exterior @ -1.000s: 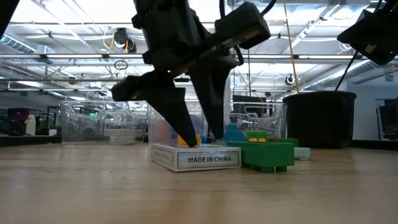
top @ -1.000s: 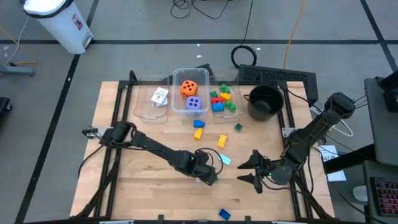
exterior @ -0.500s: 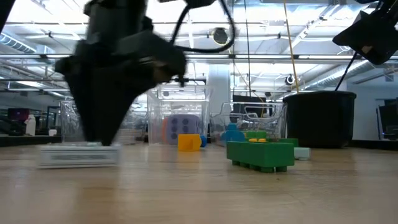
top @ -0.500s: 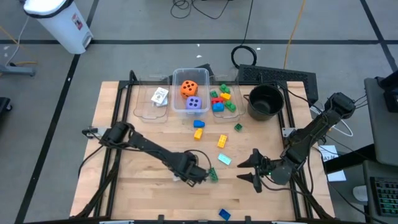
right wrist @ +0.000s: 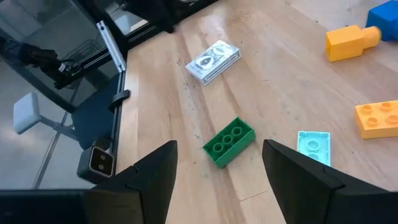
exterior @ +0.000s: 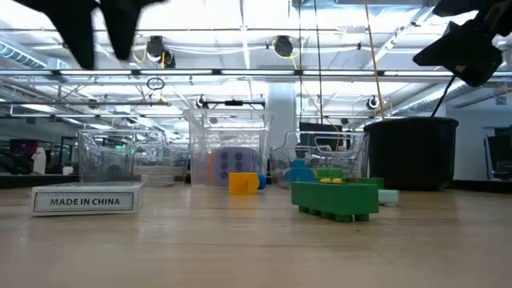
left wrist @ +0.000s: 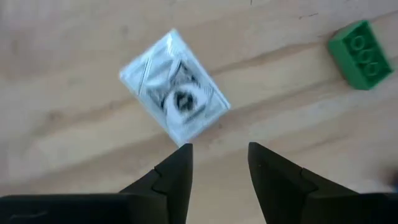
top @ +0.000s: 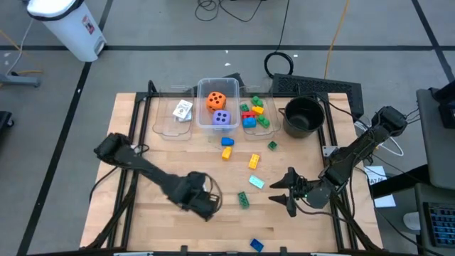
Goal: Pick & Place Toys
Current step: Put the black deck of cards into the left transparent bin
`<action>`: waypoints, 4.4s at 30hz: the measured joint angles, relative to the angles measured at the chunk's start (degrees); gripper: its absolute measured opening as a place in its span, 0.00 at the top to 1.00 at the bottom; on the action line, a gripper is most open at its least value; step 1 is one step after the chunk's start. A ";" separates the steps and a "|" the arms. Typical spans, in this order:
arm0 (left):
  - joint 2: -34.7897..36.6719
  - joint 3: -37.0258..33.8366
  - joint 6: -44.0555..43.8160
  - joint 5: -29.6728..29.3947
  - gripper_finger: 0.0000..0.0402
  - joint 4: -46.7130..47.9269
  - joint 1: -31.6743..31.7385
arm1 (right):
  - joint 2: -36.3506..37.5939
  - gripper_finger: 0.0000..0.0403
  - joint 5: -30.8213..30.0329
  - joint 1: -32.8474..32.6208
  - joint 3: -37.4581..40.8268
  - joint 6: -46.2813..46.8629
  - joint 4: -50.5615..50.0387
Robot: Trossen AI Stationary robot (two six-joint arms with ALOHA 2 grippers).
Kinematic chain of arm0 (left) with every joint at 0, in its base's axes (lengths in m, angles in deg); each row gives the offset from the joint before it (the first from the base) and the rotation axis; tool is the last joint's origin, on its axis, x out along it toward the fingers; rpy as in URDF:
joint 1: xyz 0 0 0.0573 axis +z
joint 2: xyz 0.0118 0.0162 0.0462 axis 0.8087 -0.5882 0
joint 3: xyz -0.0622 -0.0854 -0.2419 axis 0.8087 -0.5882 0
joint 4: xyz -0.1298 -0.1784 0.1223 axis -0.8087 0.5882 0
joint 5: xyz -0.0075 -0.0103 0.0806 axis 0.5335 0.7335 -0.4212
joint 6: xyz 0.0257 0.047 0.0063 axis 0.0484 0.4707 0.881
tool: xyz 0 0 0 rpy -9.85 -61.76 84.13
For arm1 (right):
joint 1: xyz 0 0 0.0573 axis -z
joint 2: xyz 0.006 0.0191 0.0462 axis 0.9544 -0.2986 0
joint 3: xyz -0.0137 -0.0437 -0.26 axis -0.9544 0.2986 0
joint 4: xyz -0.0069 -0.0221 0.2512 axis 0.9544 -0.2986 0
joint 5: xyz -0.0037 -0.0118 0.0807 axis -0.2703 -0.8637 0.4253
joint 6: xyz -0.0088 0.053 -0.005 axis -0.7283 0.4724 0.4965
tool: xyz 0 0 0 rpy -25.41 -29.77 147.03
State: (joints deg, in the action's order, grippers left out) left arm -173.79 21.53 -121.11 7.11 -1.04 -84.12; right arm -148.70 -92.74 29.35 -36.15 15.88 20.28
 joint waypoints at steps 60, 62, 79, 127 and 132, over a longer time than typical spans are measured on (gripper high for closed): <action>-3.40 -5.51 -29.71 2.35 0.02 -6.92 2.25 | 9.05 0.59 66.43 59.11 0.00 -32.77 3.51; -4.46 -5.51 -30.05 4.25 0.02 -7.18 2.50 | 9.05 0.59 68.16 59.07 0.00 -32.75 1.31; -5.91 -5.53 -30.23 6.20 0.02 -3.74 6.23 | 9.05 0.60 72.18 59.05 0.00 -33.42 -3.06; -5.85 -16.79 -30.23 9.21 0.25 -18.72 7.26 | 9.03 0.62 70.11 59.05 0.00 -37.08 -3.02; -5.37 -16.28 -28.35 9.17 0.22 -17.49 7.24 | 9.03 0.62 70.11 59.04 0.00 -37.09 -3.01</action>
State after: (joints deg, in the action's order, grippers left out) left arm -179.16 5.26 -149.46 16.28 -18.53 -76.88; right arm -139.67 -22.62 88.38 -36.15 -21.21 17.27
